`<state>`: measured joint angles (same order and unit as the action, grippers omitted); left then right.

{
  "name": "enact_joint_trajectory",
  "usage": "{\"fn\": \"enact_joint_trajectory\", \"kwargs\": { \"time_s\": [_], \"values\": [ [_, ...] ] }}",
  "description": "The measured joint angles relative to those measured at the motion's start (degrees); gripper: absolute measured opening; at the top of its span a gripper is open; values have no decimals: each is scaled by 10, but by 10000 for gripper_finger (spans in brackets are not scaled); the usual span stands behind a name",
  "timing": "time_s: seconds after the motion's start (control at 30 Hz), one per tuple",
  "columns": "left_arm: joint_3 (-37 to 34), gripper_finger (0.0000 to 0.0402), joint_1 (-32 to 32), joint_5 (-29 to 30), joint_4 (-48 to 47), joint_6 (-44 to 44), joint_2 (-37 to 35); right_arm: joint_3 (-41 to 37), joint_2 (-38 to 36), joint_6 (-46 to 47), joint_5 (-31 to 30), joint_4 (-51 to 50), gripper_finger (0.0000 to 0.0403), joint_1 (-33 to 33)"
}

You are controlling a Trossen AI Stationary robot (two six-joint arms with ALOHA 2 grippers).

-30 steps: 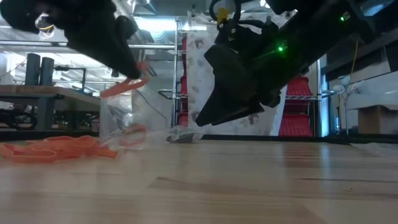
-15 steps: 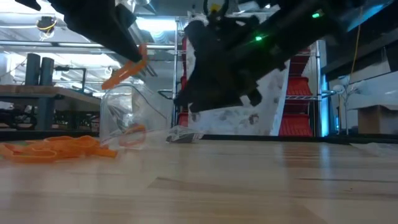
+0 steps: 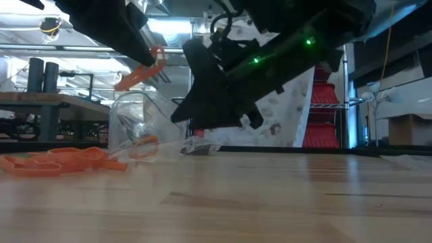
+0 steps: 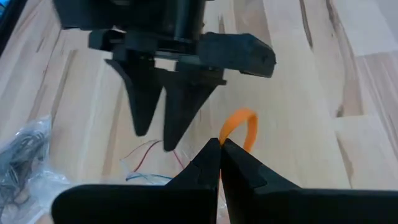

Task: Sort rubber bands
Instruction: Put the orange rubber band into the transparent zip bag

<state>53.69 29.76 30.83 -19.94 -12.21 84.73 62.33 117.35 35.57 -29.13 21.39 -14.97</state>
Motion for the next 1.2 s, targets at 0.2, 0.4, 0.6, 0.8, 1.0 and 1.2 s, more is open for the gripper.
{"fn": "enact_joint_trajectory", "kwargs": {
  "time_s": [0.2,0.4,0.6,0.8,1.0,1.2],
  "values": [
    [0,4,0,0,2,-12,0,0,1,-13,-9,1,169,9],
    [0,4,-1,0,25,-9,0,0,8,-16,-8,11,113,12],
    [0,4,-2,0,45,-7,0,0,11,-35,-8,11,35,12],
    [0,4,-1,0,43,-34,0,17,10,-10,-4,-20,10,12],
    [0,2,14,1,52,-93,-22,97,6,30,18,-180,2,7],
    [0,2,44,21,3,-142,-64,145,5,73,18,-232,1,-9]
  ]
}}
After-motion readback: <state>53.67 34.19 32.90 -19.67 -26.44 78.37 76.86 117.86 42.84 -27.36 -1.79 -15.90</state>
